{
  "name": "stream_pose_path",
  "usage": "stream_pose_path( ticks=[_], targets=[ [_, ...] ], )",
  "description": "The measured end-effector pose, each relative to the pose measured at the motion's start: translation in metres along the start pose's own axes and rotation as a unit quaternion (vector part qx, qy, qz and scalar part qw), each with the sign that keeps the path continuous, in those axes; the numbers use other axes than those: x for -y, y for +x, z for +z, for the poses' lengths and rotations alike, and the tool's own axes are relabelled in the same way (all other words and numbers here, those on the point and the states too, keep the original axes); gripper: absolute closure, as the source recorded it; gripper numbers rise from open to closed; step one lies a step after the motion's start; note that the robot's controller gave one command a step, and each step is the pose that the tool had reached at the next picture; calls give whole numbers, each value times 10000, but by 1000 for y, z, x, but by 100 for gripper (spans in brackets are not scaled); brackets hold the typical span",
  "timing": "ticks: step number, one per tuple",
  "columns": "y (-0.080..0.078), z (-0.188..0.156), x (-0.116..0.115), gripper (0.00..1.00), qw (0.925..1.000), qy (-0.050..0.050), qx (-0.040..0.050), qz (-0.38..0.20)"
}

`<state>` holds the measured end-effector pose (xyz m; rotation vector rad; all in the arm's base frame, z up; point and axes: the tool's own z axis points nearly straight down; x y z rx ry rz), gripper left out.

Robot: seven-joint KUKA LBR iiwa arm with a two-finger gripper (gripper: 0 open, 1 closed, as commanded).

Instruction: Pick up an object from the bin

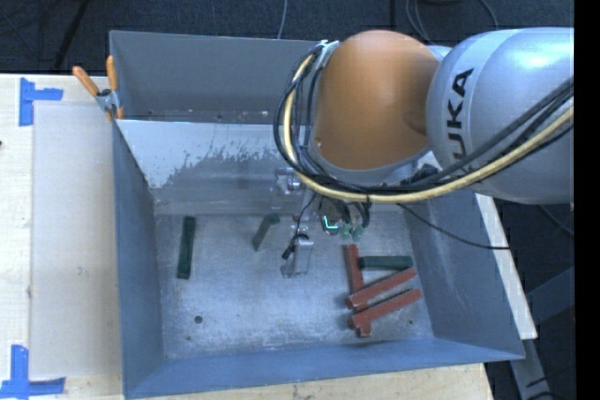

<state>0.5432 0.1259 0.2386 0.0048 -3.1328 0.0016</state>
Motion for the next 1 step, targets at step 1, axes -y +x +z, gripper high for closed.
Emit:
stream_pose_path(
  ticks=[1],
  targets=[
    [-29, 114, 88, 0, 9977, 10, 1, 679]
  ],
)
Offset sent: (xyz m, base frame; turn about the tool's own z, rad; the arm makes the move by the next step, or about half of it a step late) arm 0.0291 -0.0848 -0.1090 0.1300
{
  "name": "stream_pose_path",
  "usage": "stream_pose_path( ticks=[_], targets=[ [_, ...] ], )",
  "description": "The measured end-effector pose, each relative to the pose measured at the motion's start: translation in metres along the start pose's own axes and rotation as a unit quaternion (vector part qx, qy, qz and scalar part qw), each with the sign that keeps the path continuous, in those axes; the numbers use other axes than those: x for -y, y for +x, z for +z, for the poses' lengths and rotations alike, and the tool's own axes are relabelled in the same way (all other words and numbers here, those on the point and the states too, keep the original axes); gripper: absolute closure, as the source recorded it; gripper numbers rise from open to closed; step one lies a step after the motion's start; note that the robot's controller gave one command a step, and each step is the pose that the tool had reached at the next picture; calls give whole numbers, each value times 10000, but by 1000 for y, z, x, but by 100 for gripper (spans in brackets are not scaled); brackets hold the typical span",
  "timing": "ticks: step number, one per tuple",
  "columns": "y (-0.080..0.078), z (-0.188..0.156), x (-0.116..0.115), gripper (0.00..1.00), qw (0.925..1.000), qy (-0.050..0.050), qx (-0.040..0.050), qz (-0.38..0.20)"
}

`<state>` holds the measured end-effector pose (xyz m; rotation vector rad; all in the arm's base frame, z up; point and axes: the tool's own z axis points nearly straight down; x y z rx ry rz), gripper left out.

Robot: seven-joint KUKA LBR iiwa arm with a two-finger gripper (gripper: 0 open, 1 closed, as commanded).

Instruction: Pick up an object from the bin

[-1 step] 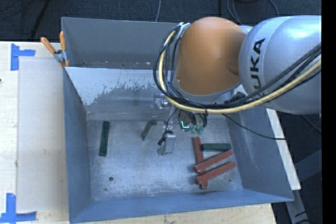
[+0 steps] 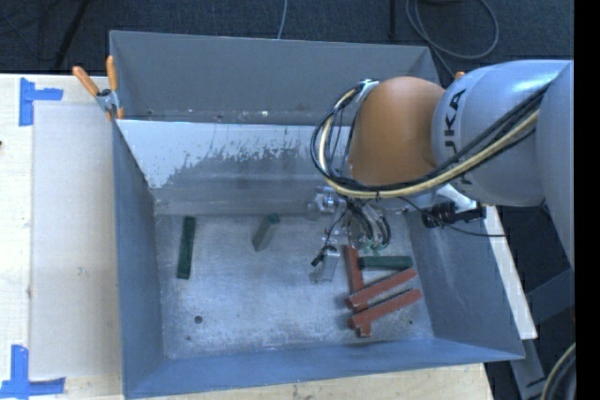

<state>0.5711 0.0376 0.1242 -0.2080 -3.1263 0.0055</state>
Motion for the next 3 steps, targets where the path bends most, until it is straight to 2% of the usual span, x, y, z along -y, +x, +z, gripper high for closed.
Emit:
stream_pose_path(
  ticks=[1, 2, 3],
  targets=[
    [7, 40, 49, 0, 9714, -7, 21, -2374],
    [-32, 55, 132, 0, 9727, -3, 59, -2320],
    [-51, 54, 177, 0, 9185, -46, 50, -3954]
  ],
)
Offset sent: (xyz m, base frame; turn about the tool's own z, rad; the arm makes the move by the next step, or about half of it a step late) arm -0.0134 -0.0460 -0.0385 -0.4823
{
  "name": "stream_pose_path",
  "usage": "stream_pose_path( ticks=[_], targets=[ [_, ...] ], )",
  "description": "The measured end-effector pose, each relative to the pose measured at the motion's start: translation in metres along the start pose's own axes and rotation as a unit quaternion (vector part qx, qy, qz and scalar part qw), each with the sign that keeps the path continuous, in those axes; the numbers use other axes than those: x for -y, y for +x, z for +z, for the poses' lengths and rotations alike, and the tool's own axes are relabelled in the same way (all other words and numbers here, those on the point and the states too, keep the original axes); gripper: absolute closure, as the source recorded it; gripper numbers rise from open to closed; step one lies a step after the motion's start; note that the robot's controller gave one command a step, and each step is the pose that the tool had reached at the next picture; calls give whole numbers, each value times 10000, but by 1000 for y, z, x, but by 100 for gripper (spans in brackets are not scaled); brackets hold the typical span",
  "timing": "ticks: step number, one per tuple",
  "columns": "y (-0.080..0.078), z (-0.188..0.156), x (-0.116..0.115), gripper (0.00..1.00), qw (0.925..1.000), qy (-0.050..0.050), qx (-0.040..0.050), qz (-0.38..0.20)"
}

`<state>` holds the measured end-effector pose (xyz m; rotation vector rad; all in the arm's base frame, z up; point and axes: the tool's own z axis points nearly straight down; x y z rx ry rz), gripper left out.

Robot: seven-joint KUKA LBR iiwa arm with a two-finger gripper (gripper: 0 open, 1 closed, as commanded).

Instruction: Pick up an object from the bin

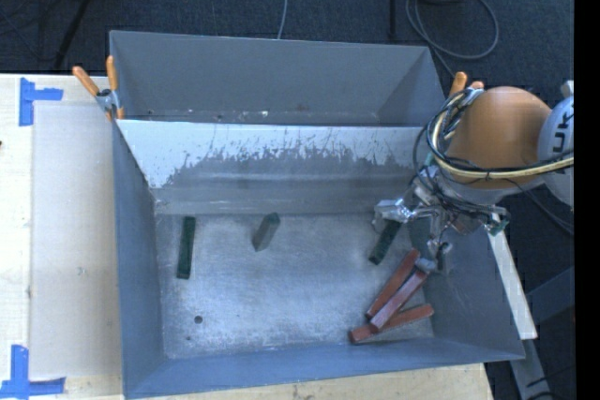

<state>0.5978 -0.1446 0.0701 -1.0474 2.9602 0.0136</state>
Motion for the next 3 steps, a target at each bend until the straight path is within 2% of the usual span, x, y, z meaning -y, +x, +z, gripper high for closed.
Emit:
stream_pose_path(
  ticks=[1, 2, 3],
  targets=[
    [0, -3, 3, 100, 10000, 37, 12, 7],
    [-5, -129, -31, 100, 9994, 66, 15, 343],
    [10, -221, -17, 100, 9886, 46, -8, -1502]
  ],
)
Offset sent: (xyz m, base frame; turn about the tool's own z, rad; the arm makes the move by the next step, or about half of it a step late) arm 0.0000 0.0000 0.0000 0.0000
